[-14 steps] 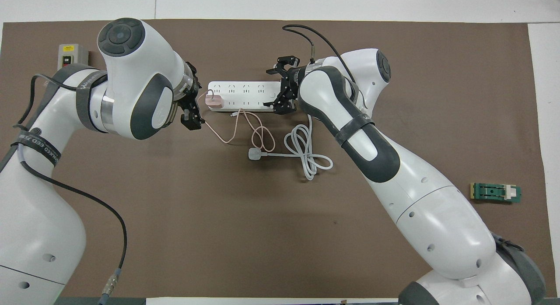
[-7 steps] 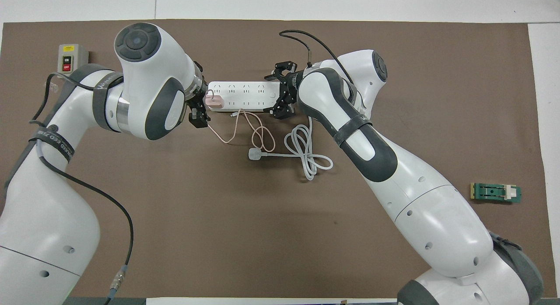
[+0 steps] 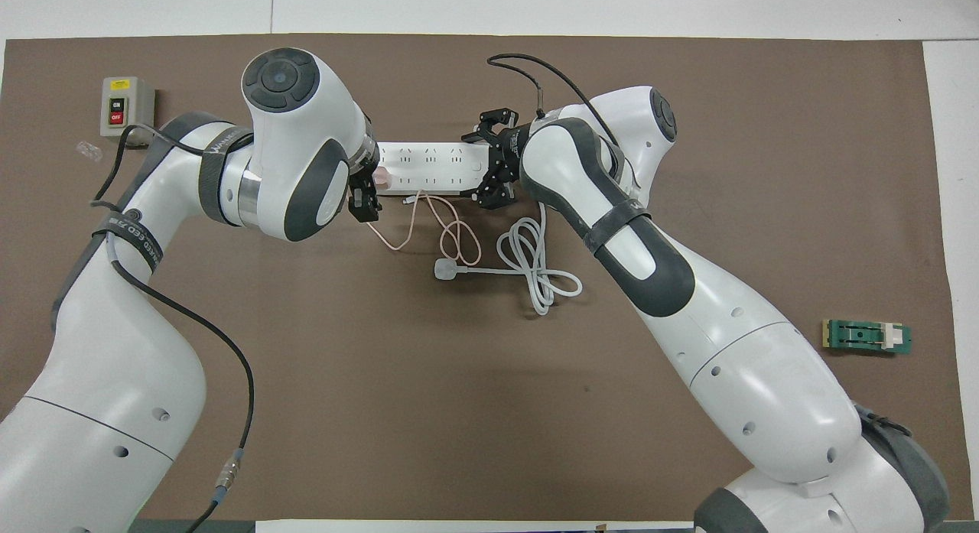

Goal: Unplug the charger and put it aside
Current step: 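Hold the strip with the right gripper while the left gripper grasps the charger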

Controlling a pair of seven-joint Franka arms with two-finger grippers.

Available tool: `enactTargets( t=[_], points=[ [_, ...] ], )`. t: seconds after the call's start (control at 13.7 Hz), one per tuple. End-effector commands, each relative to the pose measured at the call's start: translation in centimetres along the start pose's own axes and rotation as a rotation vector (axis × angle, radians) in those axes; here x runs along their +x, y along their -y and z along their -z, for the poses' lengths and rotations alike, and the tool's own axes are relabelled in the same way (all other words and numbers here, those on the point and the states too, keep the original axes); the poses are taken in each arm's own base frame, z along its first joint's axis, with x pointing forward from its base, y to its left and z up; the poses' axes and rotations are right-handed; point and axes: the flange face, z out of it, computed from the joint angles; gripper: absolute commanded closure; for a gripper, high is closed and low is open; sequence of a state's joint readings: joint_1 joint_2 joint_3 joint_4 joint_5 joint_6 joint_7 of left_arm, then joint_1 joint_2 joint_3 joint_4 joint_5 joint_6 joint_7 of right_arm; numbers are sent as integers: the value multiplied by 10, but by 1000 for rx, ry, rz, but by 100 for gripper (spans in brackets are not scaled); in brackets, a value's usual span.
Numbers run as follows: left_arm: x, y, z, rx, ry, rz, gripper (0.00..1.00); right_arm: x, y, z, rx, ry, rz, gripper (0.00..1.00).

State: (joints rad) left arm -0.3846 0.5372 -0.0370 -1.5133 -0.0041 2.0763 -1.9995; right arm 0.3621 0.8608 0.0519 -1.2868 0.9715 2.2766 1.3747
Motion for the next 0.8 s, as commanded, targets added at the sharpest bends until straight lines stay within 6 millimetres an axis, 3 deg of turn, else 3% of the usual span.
enactTargets(
  t=[0.0, 0.29, 0.44, 0.58, 0.66, 0.73],
  points=[
    [0, -5, -5, -35, -17, 5, 0, 4, -1, -6, -26, -8, 28, 7],
    [-1, 0, -18, -39, -15, 1, 0, 8, 2, -4, 3, -15, 47, 23],
    [-1, 2, -20, -45, -24, -7, 9, 11, 1, -5, 3, -11, 54, 28],
    [0, 4, -24, -55, -27, -13, 24, 13, 1, -6, 8, -13, 60, 33],
    [0, 4, -24, -57, -27, -13, 41, 14, 0, -7, 13, -17, 60, 33],
    [0, 4, -24, -57, -27, -13, 66, 14, 1, -7, 14, -17, 61, 33]
  ],
)
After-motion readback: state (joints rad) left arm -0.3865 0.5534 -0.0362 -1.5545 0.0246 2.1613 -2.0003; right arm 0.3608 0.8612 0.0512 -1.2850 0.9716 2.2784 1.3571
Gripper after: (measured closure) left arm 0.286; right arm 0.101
